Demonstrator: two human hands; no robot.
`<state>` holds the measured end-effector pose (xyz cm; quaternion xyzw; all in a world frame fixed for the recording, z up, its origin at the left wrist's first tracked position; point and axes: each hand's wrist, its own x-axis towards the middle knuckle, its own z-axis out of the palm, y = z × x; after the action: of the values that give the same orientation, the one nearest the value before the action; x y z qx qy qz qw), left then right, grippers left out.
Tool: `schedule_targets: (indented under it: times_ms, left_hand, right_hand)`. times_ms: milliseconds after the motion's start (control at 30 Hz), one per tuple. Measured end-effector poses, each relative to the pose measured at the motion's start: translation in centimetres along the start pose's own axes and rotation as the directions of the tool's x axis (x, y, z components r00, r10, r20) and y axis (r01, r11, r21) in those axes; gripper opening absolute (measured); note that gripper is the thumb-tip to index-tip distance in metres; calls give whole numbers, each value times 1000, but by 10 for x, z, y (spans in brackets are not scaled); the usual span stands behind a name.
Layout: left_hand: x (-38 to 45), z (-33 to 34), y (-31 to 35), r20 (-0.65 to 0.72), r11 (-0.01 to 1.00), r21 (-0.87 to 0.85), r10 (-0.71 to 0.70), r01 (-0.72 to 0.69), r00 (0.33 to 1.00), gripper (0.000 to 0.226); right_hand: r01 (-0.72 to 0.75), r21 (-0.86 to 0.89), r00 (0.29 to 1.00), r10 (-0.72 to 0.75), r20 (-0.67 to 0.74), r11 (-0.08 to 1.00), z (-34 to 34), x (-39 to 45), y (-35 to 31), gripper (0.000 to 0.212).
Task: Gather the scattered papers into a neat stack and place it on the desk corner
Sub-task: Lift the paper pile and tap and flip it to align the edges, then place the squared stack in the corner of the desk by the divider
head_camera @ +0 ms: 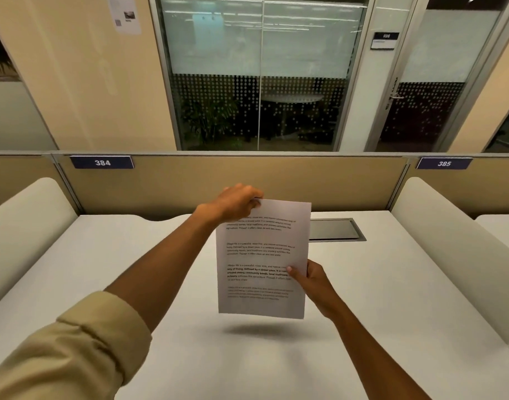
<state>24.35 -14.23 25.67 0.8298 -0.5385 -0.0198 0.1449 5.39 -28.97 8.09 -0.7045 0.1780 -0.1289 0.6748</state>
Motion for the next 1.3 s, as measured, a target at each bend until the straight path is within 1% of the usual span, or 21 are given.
schedule_targets:
  times_ms: [100, 167, 200, 267, 333, 367, 400, 433, 467, 500, 533, 567, 600, 633, 667, 733, 833, 1000, 1100, 1167, 1300]
  left_hand:
    - [4, 3, 7, -53, 997, 50, -48, 51, 997, 16]
    - [5, 7, 5, -126, 990, 58, -118, 126, 985, 11]
    - [4, 11, 1, -166, 985, 38, -160, 168, 973, 16]
    - [-3, 21, -12, -244, 969, -89, -244, 229, 938, 35]
    - [-14, 34, -23, -297, 912, -317, -357, 261, 886, 58]
    - [-22, 43, -27, -290, 842, -465, -436, 273, 852, 71]
    - [-30, 53, -29, -241, 736, -613, -522, 288, 819, 83]
    - [-38, 64, -30, -142, 592, -743, -595, 312, 791, 93]
    - [-47, 76, -30, -9, 430, -836, -634, 342, 774, 95]
    - [-56, 90, -30, 124, 286, -882, -627, 376, 769, 89]
    - [-64, 105, -29, 220, 199, -893, -589, 404, 778, 73]
    - [-72, 119, -27, 270, 164, -891, -558, 424, 784, 54]
    - [-79, 132, -23, 284, 147, -890, -560, 431, 778, 37]
    - [-85, 144, -20, 280, 124, -896, -589, 427, 758, 25]
    - [-90, 155, -17, 275, 91, -904, -623, 417, 732, 20]
    - [-97, 171, -11, 258, 52, -918, -673, 393, 693, 18]
    - [-103, 181, -7, 225, 50, -915, -762, 401, 608, 17]
    - [-111, 188, -17, 183, 62, -892, -856, 447, 484, 18]
    - [-117, 189, -23, 203, 21, -884, -883, 467, 424, 22]
    - [-122, 188, -27, 219, -8, -885, -890, 466, 400, 23]
    - [-139, 185, -37, 271, -105, -895, -900, 433, 342, 25]
  right_hand:
    - [3, 48, 998, 0, -66, 999, 6, -1, 0, 23]
    - [-1, 45, 997, 4, -77, 999, 3, -1, 0, 22]
    - [-6, 44, 997, 9, -77, 999, 2, -2, 0, 23]
    - [-12, 55, 997, 16, -74, 998, -3, -3, 2, 24]
    - [-17, 74, 997, 23, -77, 997, -9, -4, 5, 24]
    - [-23, 83, 996, 30, -86, 996, -12, -5, 7, 25]
    - [-30, 92, 994, 40, -98, 995, -14, -4, 9, 26]
    - [-41, 99, 993, 51, -111, 994, -17, -4, 12, 28]
    - [-51, 108, 991, 64, -120, 993, -18, -3, 14, 29]
    - [-63, 122, 989, 79, -128, 991, -19, -1, 17, 29]
    - [-76, 139, 986, 95, -137, 987, -19, 0, 19, 28]
    - [-91, 158, 983, 114, -143, 983, -19, 3, 21, 27]
    - [-106, 173, 980, 132, -150, 979, -20, 6, 23, 27]
    - [-120, 181, 977, 149, -155, 976, -20, 8, 24, 27]
    - [-138, 181, 973, 167, -161, 974, -20, 11, 26, 27]
    - [-180, 174, 965, 208, -160, 968, -20, 15, 30, 26]
    - [-244, 167, 958, 264, -110, 955, -15, 21, 34, 30]
    - [-343, 211, 939, 339, 59, 915, -6, 31, 37, 33]
    - [-414, 180, 910, 404, 91, 892, -1, 37, 40, 31]
    - [-434, 151, 900, 422, 105, 888, 3, 41, 43, 30]
    - [-463, 142, 886, 457, 78, 875, 15, 46, 52, 25]
